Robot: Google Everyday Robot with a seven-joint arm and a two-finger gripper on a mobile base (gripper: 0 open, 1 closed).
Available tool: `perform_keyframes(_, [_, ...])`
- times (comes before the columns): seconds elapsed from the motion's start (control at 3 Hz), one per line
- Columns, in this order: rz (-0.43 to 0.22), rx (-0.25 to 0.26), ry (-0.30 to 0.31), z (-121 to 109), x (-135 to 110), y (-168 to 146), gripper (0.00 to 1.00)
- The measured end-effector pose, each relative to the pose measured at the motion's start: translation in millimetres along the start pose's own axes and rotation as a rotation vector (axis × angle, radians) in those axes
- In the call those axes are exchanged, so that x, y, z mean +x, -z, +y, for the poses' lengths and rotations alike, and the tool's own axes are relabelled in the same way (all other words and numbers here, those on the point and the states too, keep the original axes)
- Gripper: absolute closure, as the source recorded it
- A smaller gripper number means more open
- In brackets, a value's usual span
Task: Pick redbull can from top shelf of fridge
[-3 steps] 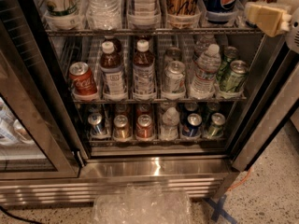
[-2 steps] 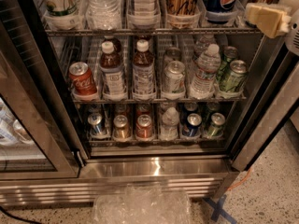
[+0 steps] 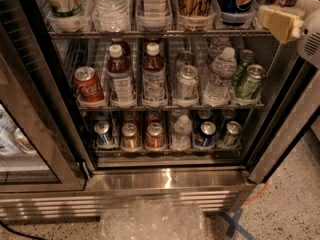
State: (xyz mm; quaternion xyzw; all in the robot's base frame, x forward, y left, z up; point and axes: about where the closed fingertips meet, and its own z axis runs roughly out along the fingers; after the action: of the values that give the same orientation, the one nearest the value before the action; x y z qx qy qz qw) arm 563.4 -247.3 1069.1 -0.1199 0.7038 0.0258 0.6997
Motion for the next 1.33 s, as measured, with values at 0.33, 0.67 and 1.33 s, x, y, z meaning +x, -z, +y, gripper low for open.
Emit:
perform_keyframes(0.33, [-0.005, 0.021, 0.002, -2.8, 2.5, -3.8, 0.38])
perform_keyframes(0.67, [-0.019, 0.058, -0.004, -14.9, 1.7, -9.2, 0.4])
perform_keyframes(1.33, [-0.049, 0.084, -0.018, -32.2, -1.3, -30.9, 0.4])
